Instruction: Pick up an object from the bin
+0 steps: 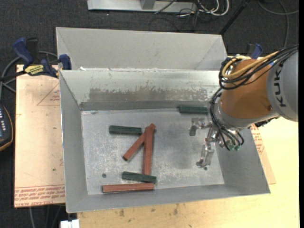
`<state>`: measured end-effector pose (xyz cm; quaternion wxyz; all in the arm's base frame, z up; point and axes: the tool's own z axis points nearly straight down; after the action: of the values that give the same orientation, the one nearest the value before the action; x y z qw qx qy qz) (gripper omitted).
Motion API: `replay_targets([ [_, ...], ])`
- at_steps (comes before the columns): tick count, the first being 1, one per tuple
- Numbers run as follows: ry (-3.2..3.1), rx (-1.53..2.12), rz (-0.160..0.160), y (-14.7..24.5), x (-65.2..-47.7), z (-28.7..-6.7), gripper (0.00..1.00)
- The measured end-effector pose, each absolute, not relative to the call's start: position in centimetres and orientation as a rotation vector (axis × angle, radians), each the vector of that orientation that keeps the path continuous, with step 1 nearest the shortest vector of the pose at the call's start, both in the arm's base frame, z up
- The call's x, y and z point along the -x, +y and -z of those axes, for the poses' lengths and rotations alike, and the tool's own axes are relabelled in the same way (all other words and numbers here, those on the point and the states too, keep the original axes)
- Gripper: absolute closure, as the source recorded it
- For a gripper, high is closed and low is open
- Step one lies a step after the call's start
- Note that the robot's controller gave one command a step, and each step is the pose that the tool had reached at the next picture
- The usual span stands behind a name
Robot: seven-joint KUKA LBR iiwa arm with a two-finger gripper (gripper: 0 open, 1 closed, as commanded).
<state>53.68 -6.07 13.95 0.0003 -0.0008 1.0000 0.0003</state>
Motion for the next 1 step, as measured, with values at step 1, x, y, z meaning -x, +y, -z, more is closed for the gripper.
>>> replay_targets([
  [1,3.132,-0.07,-0.003,-3.73,-61.12,-13.42,0.0],
])
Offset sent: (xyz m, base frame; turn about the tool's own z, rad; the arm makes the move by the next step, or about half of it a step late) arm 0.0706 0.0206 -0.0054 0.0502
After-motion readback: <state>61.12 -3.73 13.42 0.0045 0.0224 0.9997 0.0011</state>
